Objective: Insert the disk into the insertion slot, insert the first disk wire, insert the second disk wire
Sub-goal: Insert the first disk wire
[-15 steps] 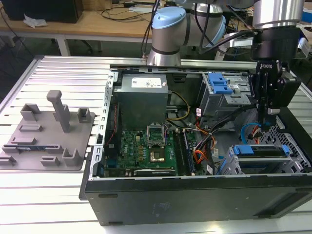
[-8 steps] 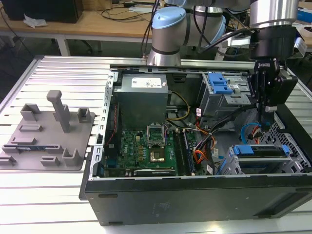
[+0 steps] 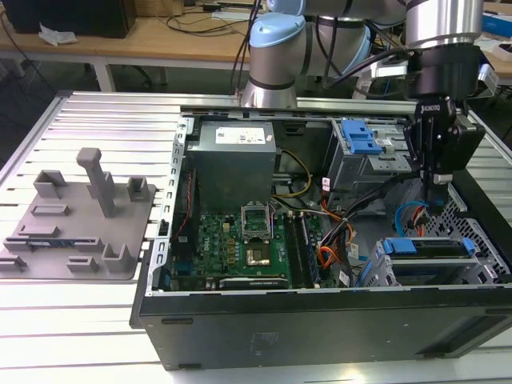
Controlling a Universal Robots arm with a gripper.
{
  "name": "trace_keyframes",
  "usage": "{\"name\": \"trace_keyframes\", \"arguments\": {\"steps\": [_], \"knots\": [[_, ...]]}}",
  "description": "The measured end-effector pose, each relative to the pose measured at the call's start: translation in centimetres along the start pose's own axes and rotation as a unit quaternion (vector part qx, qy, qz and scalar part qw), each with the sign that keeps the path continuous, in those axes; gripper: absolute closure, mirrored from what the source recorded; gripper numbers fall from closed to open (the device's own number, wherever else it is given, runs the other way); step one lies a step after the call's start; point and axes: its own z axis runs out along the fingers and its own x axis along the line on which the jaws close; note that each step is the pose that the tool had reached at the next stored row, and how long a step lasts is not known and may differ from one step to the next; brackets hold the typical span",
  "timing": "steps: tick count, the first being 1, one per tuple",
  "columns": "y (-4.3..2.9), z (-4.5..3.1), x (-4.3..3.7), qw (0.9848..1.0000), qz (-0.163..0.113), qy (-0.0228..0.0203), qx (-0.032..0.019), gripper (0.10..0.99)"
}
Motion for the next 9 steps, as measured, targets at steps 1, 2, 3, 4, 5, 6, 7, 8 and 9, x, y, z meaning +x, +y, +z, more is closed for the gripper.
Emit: {"name": "trace_keyframes", "arguments": {"steps": [1, 2, 3, 4, 5, 6, 7, 8, 9], "knots": [[0.00, -0.04, -0.06, 1.0000, -0.001, 0.0028, 0.0005, 0.922], [0.00, -0.05, -0.09, 1.0000, -0.001, 0.0045, 0.0008, 0.922], [0.00, -0.08, -0.12, 1.0000, -0.002, 0.0063, 0.0012, 0.922], [0.00, -0.09, -0.13, 1.0000, -0.002, 0.0066, 0.0012, 0.922], [0.00, -0.09, -0.13, 1.0000, -0.002, 0.0066, 0.0012, 0.922], [0.00, -0.09, -0.13, 1.0000, -0.002, 0.0066, 0.0012, 0.922], [-0.03, -0.08, -0.14, 1.0000, -0.002, 0.0065, 0.0011, 0.922], [-0.10, -0.07, -0.15, 1.0000, -0.002, 0.0066, -0.0002, 0.922], [-0.11, -0.07, -0.16, 1.0000, -0.002, 0.0069, -0.0054, 0.922]]}}
